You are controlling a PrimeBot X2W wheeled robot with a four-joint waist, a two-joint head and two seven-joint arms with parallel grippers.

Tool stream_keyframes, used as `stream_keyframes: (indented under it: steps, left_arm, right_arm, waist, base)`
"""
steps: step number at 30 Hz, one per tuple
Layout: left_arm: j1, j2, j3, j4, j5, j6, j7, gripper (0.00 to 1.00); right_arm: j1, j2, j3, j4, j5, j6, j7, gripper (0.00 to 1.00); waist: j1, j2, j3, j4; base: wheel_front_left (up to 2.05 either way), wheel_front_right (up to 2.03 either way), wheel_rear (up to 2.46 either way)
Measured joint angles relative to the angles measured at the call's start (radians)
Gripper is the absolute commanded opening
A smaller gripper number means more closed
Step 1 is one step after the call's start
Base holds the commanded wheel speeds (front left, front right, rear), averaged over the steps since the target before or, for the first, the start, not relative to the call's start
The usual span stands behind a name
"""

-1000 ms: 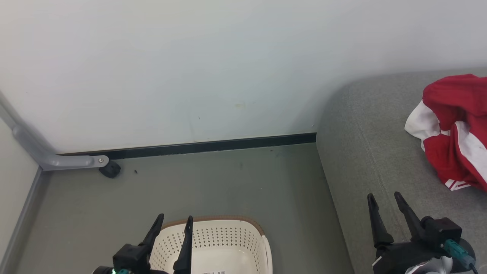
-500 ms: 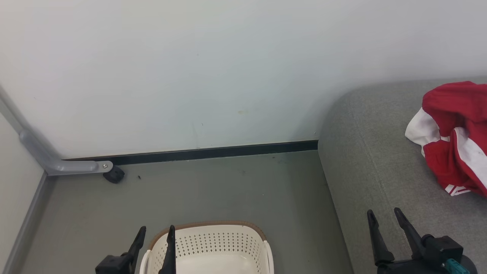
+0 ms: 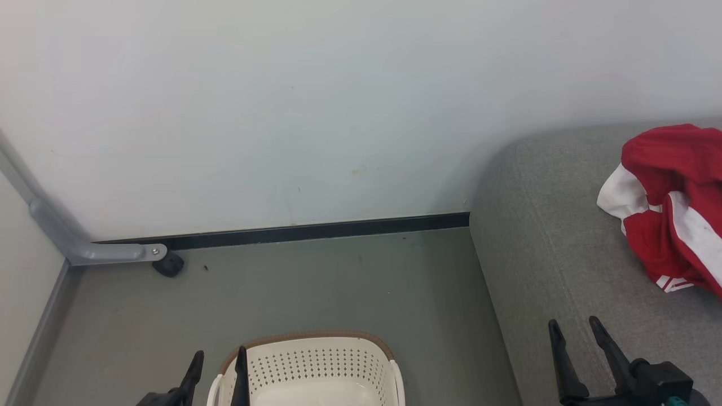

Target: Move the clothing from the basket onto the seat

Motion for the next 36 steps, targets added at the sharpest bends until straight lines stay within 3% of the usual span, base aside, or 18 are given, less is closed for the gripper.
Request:
stream_keyframes:
  steps: [33,34,36]
  left_arm:
    - [0.000,-0.012,0.015,0.009,0.011,0.001,-0.004,1.00]
    - [0.000,-0.012,0.014,0.012,0.011,0.001,-0.004,0.00]
    - [0.005,-0.014,0.010,0.034,0.009,0.001,-0.003,0.00]
  right_arm:
    - [0.030,-0.003,0.000,-0.050,0.000,-0.012,0.012,1.00]
    - [0.030,-0.002,0.001,-0.048,0.001,-0.012,0.011,0.00]
    - [0.036,0.007,0.004,-0.027,0.002,-0.012,0.011,0.00]
  waist:
    - [0.0000,0.0000,0.007,-0.002]
    - [0.0000,0.0001,0.008,-0.002]
    - [0.0000,0.0001,0.008,-0.002]
  base:
    - [0.00,0.00,0.00]
    - [0.00,0.00,0.00]
    - [0.00,0.00,0.00]
